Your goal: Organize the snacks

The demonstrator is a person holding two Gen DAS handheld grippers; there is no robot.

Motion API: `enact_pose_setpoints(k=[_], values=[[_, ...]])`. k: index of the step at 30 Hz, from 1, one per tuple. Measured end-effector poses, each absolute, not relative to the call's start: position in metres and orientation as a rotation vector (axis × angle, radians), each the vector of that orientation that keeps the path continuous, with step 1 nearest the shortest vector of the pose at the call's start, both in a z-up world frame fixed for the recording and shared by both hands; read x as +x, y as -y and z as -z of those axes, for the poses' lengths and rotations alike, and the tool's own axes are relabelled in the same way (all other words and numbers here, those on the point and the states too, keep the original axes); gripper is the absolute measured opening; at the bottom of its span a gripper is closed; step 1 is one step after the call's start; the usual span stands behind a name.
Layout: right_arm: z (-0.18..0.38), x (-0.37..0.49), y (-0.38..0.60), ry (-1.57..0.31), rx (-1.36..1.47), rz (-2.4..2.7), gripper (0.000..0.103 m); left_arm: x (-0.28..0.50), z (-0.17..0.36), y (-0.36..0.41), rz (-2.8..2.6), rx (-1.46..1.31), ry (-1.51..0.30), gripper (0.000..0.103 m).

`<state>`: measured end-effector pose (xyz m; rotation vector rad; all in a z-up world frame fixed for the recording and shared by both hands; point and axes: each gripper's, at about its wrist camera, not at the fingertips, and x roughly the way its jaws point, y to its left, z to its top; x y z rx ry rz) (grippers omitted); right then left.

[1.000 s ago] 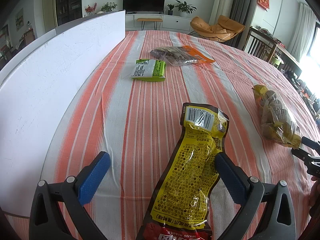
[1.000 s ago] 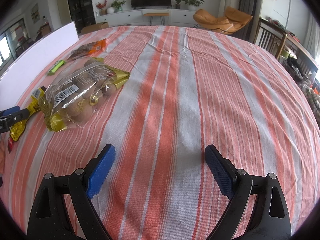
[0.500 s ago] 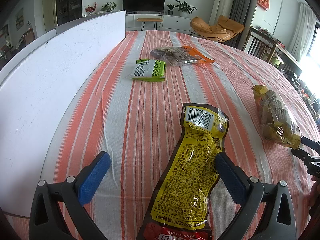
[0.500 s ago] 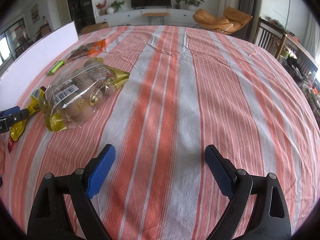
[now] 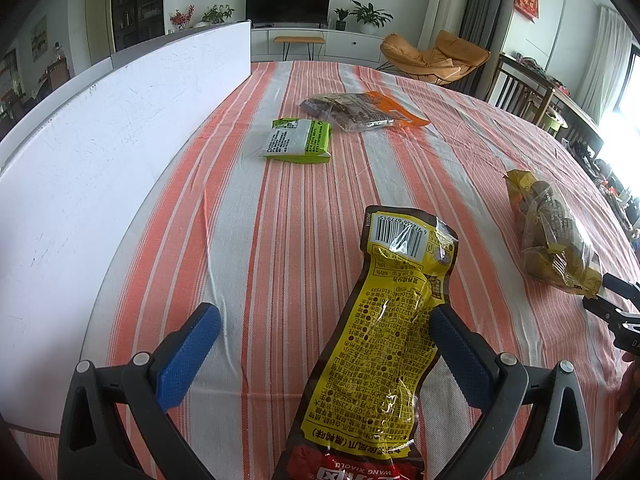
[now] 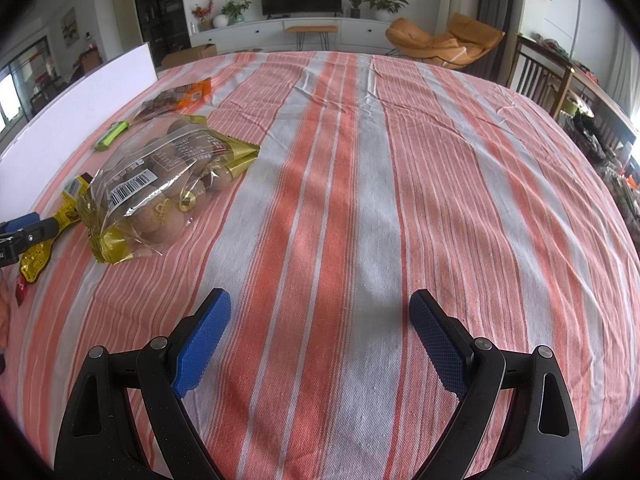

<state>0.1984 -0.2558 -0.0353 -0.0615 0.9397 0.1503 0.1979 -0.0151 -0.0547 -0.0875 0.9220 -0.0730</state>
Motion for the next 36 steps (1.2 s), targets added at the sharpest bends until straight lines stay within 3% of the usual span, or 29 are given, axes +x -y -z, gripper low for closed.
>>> enact_pose_setpoints(k=[33, 36], values=[[0.035, 0.199, 0.256, -0.94, -0.06, -0.151, 0.093, 0.198, 0.055, 0.015, 0.078, -0.087, -0.924, 0.103], [0.035, 0.199, 0.255, -0.939, -0.061, -0.15, 0.093, 0.21, 0.052, 0.013, 0.202, -0.041, -1.022, 0.103]])
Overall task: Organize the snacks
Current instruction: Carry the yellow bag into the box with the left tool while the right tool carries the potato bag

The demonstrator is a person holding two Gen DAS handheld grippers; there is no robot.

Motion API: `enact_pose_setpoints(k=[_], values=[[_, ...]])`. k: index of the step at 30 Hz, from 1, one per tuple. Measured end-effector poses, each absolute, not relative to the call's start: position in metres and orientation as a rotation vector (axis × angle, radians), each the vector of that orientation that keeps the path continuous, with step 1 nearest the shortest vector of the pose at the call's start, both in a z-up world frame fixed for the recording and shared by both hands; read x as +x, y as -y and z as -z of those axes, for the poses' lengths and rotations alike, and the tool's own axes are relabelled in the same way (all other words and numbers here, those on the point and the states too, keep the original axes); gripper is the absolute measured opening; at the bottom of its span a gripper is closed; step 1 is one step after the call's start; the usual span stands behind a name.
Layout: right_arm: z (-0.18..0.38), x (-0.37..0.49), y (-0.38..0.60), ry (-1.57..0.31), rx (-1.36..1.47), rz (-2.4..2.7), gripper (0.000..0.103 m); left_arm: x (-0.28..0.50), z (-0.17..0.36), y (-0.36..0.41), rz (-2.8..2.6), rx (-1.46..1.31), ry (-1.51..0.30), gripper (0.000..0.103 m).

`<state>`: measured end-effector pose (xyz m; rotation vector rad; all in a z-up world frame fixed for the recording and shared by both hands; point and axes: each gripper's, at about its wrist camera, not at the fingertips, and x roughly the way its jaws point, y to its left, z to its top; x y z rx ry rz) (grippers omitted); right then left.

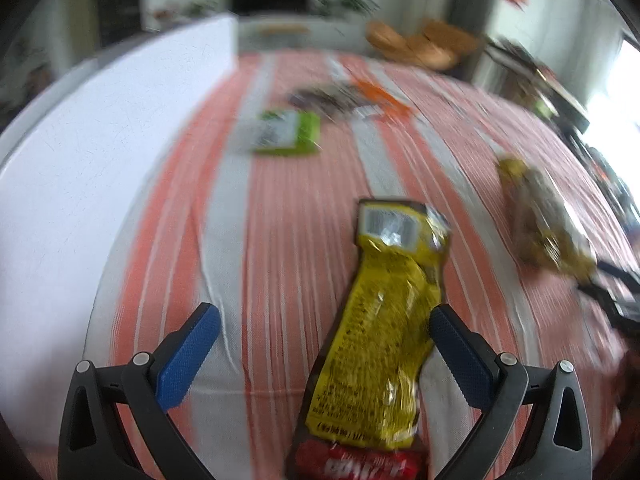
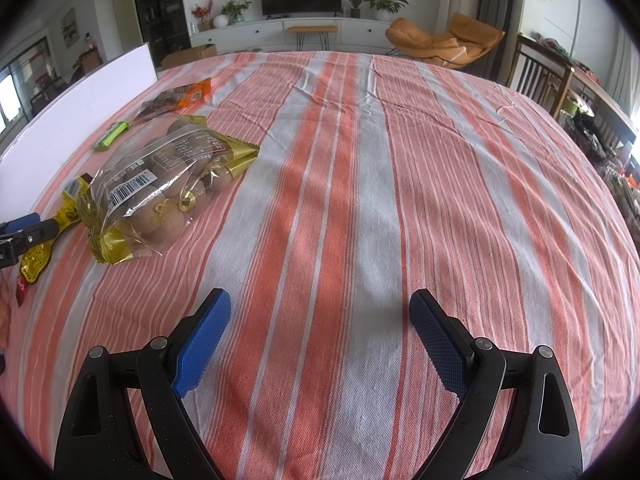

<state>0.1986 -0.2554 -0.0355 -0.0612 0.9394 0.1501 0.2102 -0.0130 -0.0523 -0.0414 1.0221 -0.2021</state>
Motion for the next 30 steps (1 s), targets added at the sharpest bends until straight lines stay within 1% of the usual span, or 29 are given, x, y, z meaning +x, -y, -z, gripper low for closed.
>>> enact_pose_setpoints(k=[1, 5, 9, 11, 12, 13, 14, 15, 16, 17, 18, 20, 22, 24, 26, 28, 29, 30], values=[[0.035, 0.199, 0.256, -0.939, -0.061, -0.15, 0.093, 0.212, 0.05, 0.009, 0.252, -0.039, -1.056, 0.103], [0.035, 0.198, 0.256, -0.939, -0.056, -0.152, 0.093, 0.211, 0.045, -0.002, 0.267, -0.127, -1.093, 0.103], [0.034, 0.197, 0.26, -0.937, -0.049, -0.151, 0.093, 0.2, 0.05, 0.026, 0.22, 0.028, -1.1, 0.102], [0.035, 0.197, 0.259, -0.94, -0.064, -0.138, 0.093, 0.191, 0.052, 0.043, 0.224, 0.134, -1.083, 0.097], [0.034, 0.197, 0.26, -0.94, -0.058, -0.138, 0.093, 0.183, 0.05, 0.045, 0.252, 0.151, -1.042, 0.076], [0.034, 0.197, 0.261, -0.943, -0.055, -0.141, 0.093, 0.177, 0.046, 0.048, 0.284, 0.157, -1.03, 0.052], [0.033, 0.199, 0.26, -0.965, -0.056, -0.141, 0.092, 0.174, 0.041, 0.049, 0.287, 0.172, -1.022, 0.048], [0.028, 0.204, 0.261, -1.014, -0.037, -0.125, 0.091, 0.172, 0.037, 0.047, 0.296, 0.149, -1.025, 0.04], [0.018, 0.209, 0.263, -1.031, 0.024, -0.111, 0.091, 0.172, 0.036, 0.044, 0.309, 0.116, -1.028, 0.036], [0.002, 0.212, 0.265, -1.013, 0.115, -0.11, 0.091, 0.17, 0.035, 0.041, 0.304, 0.085, -1.022, 0.036], [-0.009, 0.215, 0.263, -0.994, 0.165, -0.113, 0.092, 0.166, 0.033, 0.038, 0.301, 0.052, -1.005, 0.033], [-0.041, 0.229, 0.243, -0.964, 0.261, -0.133, 0.092, 0.159, 0.034, 0.031, 0.295, 0.001, -0.982, 0.033], [-0.049, 0.249, 0.213, -1.023, 0.296, -0.172, 0.092, 0.147, 0.03, 0.023, 0.285, -0.052, -0.952, 0.033], [-0.041, 0.27, 0.177, -1.122, 0.238, -0.144, 0.092, 0.138, 0.024, 0.013, 0.284, -0.112, -0.924, 0.033], [-0.028, 0.282, 0.154, -1.173, 0.145, -0.079, 0.092, 0.128, 0.015, 0.003, 0.287, -0.168, -0.902, 0.033], [-0.005, 0.294, 0.142, -1.252, 0.076, -0.01, 0.092, 0.119, 0.004, -0.005, 0.293, -0.194, -0.88, 0.033], [0.003, 0.296, 0.146, -1.28, 0.095, -0.002, 0.091, 0.114, -0.003, -0.01, 0.297, -0.203, -0.866, 0.033], [0.011, 0.296, 0.156, -1.293, 0.195, -0.019, 0.089, 0.11, -0.01, -0.015, 0.302, -0.216, -0.851, 0.033]])
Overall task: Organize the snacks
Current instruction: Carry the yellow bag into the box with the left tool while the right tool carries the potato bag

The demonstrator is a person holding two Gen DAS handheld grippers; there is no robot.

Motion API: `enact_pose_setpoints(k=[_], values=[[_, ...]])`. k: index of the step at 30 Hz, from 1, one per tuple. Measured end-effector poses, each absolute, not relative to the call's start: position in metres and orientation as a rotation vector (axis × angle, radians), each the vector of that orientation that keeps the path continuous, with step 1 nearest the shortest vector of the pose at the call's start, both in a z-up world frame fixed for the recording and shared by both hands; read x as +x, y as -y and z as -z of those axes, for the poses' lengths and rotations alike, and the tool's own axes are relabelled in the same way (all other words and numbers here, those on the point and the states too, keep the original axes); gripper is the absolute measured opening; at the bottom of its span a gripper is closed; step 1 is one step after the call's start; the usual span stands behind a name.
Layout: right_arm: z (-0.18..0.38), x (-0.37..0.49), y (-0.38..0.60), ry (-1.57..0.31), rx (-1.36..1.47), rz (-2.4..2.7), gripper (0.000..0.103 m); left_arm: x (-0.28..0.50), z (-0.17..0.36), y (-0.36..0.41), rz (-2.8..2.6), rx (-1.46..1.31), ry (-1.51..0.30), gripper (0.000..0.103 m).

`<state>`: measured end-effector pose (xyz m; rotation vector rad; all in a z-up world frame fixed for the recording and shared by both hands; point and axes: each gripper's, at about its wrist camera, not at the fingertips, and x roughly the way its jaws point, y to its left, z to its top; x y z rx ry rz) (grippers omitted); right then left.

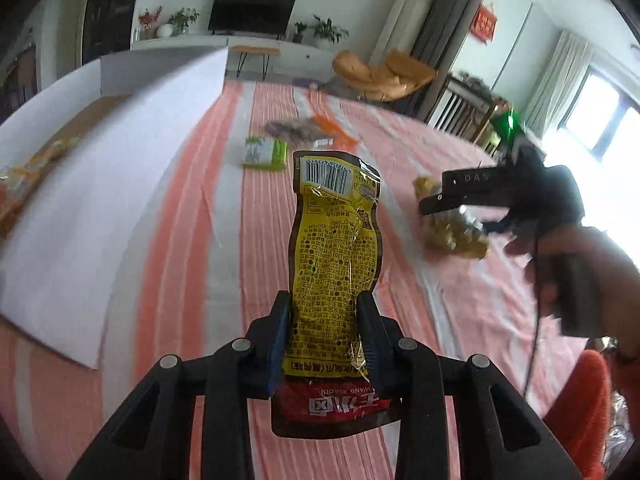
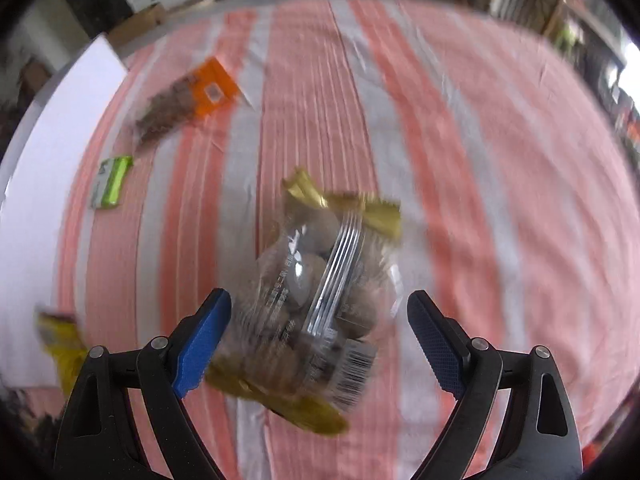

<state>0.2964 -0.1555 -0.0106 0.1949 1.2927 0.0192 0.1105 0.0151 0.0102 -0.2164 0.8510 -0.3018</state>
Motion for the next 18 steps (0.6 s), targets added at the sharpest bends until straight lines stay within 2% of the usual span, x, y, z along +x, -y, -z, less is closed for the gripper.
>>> enact_pose_setpoints(k=[1, 2, 6, 9, 14, 18], values=[[0.013, 0.293, 0.167, -1.275, 0.289, -0.044, 0.073, 0.109, -0.016, -0.021, 0.304, -0.235, -0.841, 0.033], [0.012, 0.291, 0.174, -1.263, 0.333, -0.058, 0.066, 0.108, -0.023, -0.028, 0.308, -0.265, -0.828, 0.033], [-0.016, 0.28, 0.171, -1.17, 0.3, -0.119, 0.065, 0.114, -0.054, -0.062, 0.312, -0.366, -0.779, 0.033], [-0.065, 0.279, 0.141, -1.085, 0.322, -0.245, 0.065, 0.125, -0.076, -0.098, 0.264, -0.388, -0.74, 0.033], [-0.14, 0.28, 0.039, -0.964, 0.278, -0.517, 0.065, 0.149, -0.095, -0.168, 0.13, -0.419, -0.724, 0.033], [-0.165, 0.278, -0.053, -0.93, 0.162, -0.657, 0.065, 0.158, -0.088, -0.205, -0.002, -0.4, -0.757, 0.035]])
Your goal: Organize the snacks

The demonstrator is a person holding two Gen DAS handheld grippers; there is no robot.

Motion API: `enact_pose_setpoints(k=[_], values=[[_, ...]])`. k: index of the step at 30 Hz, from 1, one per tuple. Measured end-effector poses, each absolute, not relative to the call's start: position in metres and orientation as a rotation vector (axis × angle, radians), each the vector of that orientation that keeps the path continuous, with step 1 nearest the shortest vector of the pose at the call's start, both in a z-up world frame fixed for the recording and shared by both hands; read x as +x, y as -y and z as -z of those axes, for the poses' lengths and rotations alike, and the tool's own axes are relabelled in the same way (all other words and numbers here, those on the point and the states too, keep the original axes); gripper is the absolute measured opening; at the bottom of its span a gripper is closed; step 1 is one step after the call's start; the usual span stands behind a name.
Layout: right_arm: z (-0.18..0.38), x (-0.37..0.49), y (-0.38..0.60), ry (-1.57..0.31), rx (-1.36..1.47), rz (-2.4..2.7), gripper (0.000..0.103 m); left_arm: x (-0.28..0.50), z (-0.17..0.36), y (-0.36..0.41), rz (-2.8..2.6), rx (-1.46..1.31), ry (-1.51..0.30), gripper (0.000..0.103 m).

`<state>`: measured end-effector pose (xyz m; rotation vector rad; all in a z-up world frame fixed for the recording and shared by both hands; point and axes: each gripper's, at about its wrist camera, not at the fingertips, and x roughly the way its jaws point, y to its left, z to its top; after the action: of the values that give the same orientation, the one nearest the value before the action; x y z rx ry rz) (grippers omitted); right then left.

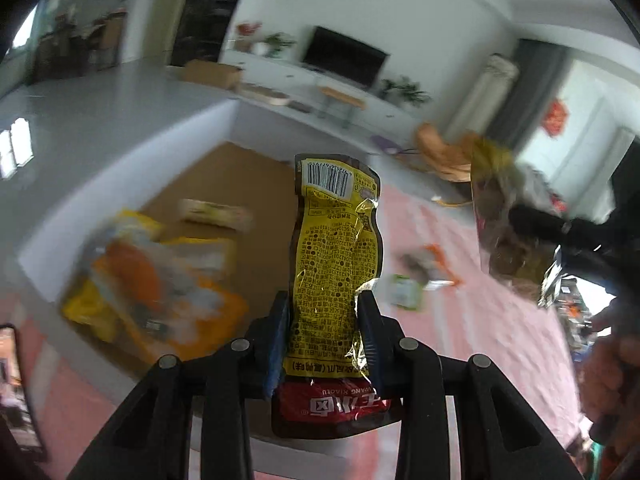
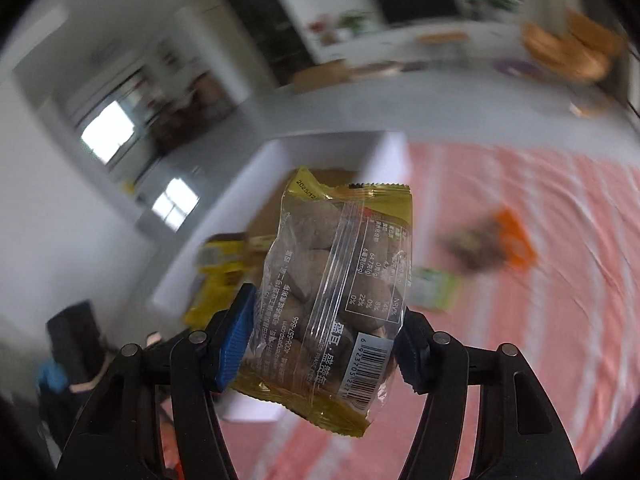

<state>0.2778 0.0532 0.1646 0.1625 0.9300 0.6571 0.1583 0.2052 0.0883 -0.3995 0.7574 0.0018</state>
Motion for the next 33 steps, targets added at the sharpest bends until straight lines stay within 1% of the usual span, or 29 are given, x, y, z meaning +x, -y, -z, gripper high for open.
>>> enact_pose_setpoints(k=[1, 2, 3, 4, 5, 6, 7, 9, 12, 15, 18, 22, 24, 26, 29, 33], values=[[-0.165, 0.275, -0.076, -0.92, 0.126, -0.674, 0.066, 0.158, -0.084, -0.212, -0.053, -0.386, -0.766, 0.036], [-0.164, 0.274, -0.095, -0.911, 0.096, -0.688, 0.066, 0.156, -0.079, -0.216, -0.08, -0.382, -0.77, 0.039], [-0.161, 0.275, -0.117, -0.905, 0.063, -0.701, 0.069, 0.156, -0.074, -0.22, -0.098, -0.384, -0.783, 0.055], [-0.154, 0.277, -0.136, -0.909, 0.034, -0.707, 0.073, 0.156, -0.069, -0.222, -0.107, -0.392, -0.792, 0.079], [-0.146, 0.278, -0.148, -0.923, 0.023, -0.706, 0.074, 0.154, -0.065, -0.225, -0.127, -0.405, -0.792, 0.089], [-0.137, 0.28, -0.159, -0.945, 0.026, -0.705, 0.078, 0.152, -0.062, -0.228, -0.146, -0.416, -0.777, 0.098], [-0.123, 0.282, -0.168, -0.979, 0.036, -0.699, 0.08, 0.145, -0.059, -0.229, -0.162, -0.429, -0.749, 0.099], [-0.11, 0.275, -0.168, -0.995, 0.056, -0.686, 0.08, 0.138, -0.054, -0.228, -0.152, -0.436, -0.741, 0.099], [-0.115, 0.256, -0.147, -0.887, 0.065, -0.7, 0.08, 0.125, -0.052, -0.219, -0.139, -0.414, -0.709, 0.099], [-0.122, 0.232, -0.112, -0.729, -0.05, -0.66, 0.082, 0.112, -0.059, -0.196, -0.08, -0.399, -0.673, 0.099], [-0.099, 0.209, -0.064, -0.671, -0.188, -0.55, 0.083, 0.102, -0.066, -0.16, 0.032, -0.382, -0.659, 0.099], [-0.037, 0.189, 0.014, -0.745, -0.298, -0.379, 0.083, 0.089, -0.077, -0.088, 0.245, -0.293, -0.671, 0.1], [-0.008, 0.182, 0.052, -0.792, -0.352, -0.283, 0.083, 0.089, -0.07, -0.051, 0.35, -0.252, -0.714, 0.1], [0.01, 0.173, 0.093, -0.834, -0.347, -0.203, 0.083, 0.092, -0.056, -0.024, 0.387, -0.23, -0.76, 0.1], [0.017, 0.162, 0.14, -0.861, -0.253, -0.126, 0.083, 0.11, -0.021, 0.004, 0.355, -0.199, -0.855, 0.1], [0.027, 0.154, 0.184, -0.893, -0.174, -0.049, 0.083, 0.129, 0.021, 0.017, 0.253, -0.164, -0.932, 0.1]])
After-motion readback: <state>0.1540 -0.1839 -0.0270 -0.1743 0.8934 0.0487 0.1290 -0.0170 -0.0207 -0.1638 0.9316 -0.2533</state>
